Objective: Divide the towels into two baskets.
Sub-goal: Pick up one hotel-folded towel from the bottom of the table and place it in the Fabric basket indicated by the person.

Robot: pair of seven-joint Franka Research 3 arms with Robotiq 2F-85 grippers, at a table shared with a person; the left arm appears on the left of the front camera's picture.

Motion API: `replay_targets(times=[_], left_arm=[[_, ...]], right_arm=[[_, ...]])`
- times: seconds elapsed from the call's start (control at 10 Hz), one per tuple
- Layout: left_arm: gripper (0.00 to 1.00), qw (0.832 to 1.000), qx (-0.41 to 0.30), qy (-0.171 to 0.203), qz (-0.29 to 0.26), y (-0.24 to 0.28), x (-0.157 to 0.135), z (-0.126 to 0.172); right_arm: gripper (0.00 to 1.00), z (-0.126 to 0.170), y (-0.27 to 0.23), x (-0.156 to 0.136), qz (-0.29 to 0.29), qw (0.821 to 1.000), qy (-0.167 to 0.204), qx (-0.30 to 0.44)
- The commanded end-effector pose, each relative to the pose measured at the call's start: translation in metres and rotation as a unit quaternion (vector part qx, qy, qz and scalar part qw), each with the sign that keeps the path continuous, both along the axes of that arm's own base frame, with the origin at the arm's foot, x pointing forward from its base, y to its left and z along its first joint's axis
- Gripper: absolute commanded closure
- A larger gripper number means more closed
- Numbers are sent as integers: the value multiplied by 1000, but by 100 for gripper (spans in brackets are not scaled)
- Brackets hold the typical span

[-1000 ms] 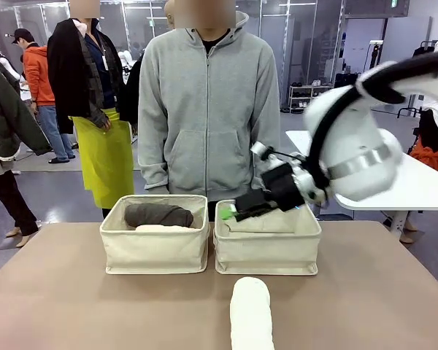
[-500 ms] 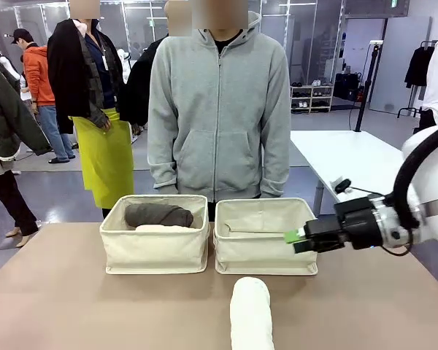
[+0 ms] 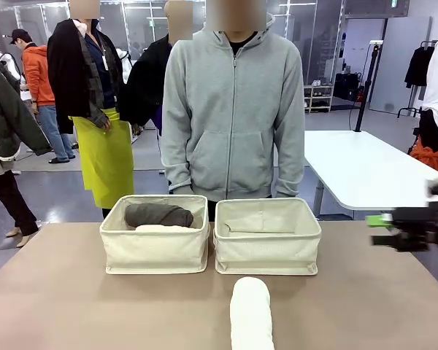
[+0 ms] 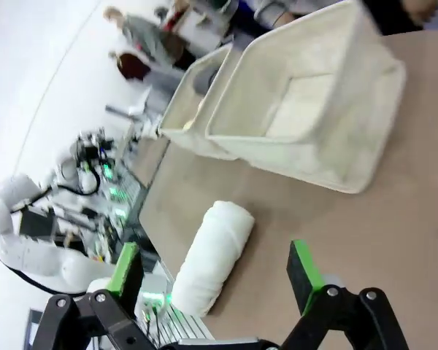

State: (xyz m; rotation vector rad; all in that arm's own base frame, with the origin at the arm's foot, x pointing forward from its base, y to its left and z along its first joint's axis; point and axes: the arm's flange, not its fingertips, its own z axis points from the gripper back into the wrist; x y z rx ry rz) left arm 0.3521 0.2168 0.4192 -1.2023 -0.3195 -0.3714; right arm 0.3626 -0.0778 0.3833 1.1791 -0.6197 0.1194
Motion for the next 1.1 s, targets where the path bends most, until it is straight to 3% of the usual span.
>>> replay_targets(times=[0.0, 0.3, 0.4, 0.5, 0.6, 1.0], left_arm=[[0, 1000, 0, 1, -4, 2, -4, 1], [0, 1000, 0, 1, -4, 2, -4, 1], [0, 1000, 0, 1, -4, 2, -4, 1], [0, 1000, 0, 1, -4, 2, -4, 1], [0, 1000, 0, 1, -4, 2, -4, 1], [0, 1000, 0, 1, -4, 2, -4, 1]], right_arm=[[0, -69, -3, -165, -43, 997, -18, 58], [0, -116, -32, -248, -107, 990, -27, 93], [0, -119, -34, -259, -110, 989, -40, 89], [0, -116, -34, -256, -106, 990, -54, 74], [0, -105, -160, -151, -107, 989, -14, 99], [0, -105, -160, -151, -107, 989, -14, 99]])
